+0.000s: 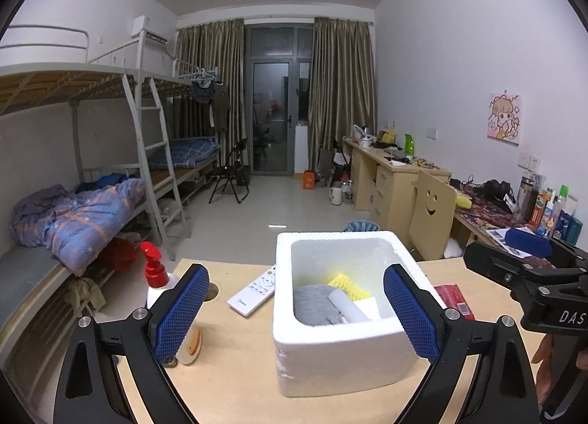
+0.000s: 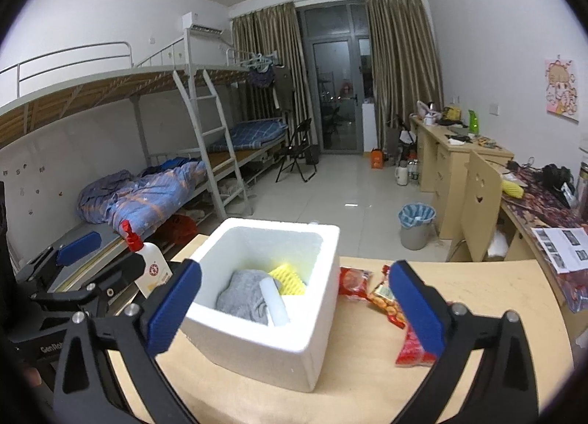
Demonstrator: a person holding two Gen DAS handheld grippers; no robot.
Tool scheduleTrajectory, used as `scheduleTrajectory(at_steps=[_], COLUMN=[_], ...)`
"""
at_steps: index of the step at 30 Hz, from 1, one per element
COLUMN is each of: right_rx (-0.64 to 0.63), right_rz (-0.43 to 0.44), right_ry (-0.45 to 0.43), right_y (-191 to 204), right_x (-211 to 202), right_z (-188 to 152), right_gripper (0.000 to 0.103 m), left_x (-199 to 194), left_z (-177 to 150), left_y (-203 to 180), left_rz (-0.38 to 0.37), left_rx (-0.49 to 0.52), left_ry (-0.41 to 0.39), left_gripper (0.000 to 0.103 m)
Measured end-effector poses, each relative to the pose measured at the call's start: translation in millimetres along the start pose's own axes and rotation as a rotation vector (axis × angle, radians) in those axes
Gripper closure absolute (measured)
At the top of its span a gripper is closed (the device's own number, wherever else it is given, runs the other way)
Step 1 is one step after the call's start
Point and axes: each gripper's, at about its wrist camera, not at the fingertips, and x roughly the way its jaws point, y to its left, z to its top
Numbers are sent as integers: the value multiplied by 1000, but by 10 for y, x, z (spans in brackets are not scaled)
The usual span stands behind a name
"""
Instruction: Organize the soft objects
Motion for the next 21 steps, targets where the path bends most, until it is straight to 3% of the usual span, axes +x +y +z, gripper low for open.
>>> scheduleTrajectory(at_steps=[13,21], right_rx=[19,-11], right_rz=[-15,-12], right_ry=[-47,-90], right_y=[-47,-18], right_x=[-414,-661], right_z=[-133,-408], right_gripper=[0,0], left_x=[-493,-766], left_z=[-70,-263], left_y=[-166,-176], left_rz=[-22,-61], left_rx=[9,-5], left_ry=[-37,-73], left_gripper=[7,6])
